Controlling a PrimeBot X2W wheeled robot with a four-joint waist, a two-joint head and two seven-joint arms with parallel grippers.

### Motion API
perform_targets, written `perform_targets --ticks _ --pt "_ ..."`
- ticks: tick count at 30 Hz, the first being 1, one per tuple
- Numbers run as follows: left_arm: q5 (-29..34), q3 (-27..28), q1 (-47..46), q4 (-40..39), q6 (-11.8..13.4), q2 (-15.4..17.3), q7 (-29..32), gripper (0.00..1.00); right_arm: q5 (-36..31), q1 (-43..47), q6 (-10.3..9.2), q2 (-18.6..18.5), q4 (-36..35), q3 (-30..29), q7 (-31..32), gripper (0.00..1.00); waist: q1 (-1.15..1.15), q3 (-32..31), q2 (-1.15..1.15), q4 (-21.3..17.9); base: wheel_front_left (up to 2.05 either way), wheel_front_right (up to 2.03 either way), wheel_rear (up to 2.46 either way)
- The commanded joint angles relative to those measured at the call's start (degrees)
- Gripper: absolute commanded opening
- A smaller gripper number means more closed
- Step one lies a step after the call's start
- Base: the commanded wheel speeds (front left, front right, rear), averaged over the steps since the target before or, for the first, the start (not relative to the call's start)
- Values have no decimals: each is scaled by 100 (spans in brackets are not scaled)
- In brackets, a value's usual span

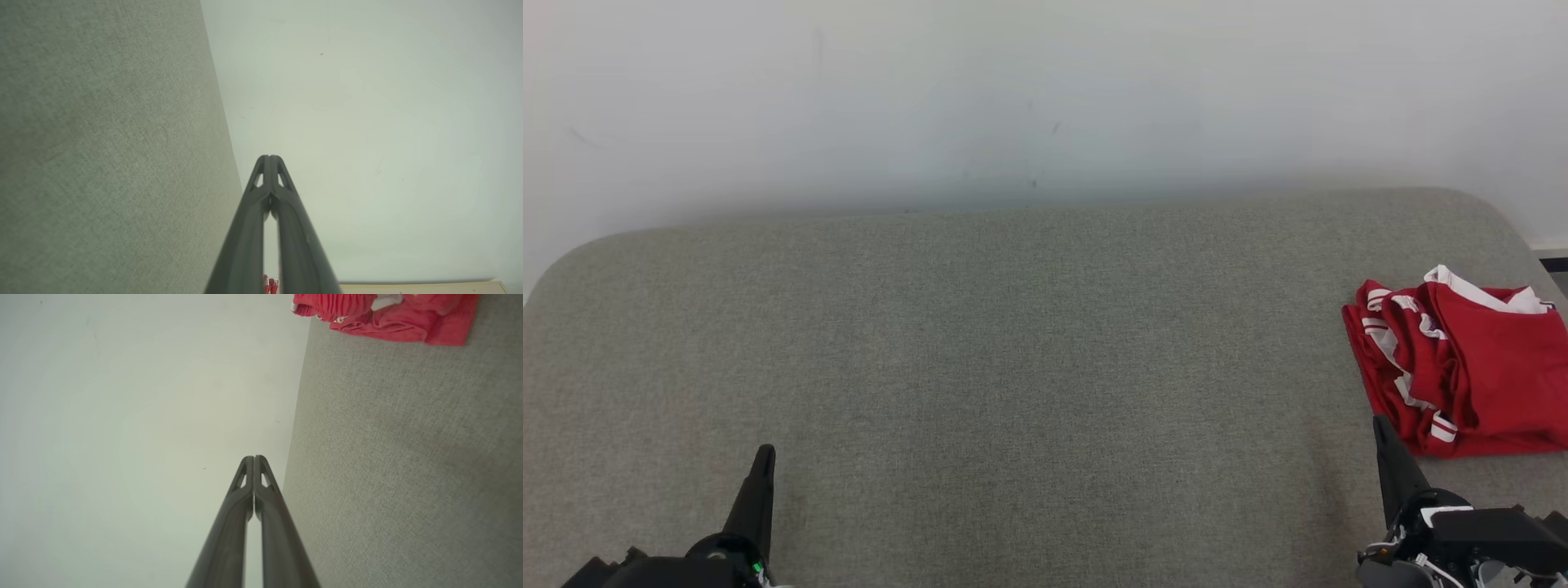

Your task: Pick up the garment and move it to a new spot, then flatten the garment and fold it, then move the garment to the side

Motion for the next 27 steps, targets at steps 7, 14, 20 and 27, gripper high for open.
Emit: perform_targets --ticks 7,14,20,27 --pt "-343 26 -109 14 -60 32 94 0 344 -52 -13 18 -59 -66 93 0 0 22 0 15 0 0 0" --pt "-432 30 -125 22 -46 33 119 0 433 -53 -13 20 -69 -85 115 0 0 32 0 22 0 0 0" --pt "-432 29 -125 21 -46 33 119 0 433 -52 -13 20 -68 -84 114 0 0 32 0 22 0 0 0" --pt "-432 29 -125 21 -46 33 119 0 434 -52 -13 19 -68 -84 114 0 0 32 0 22 0 0 0"
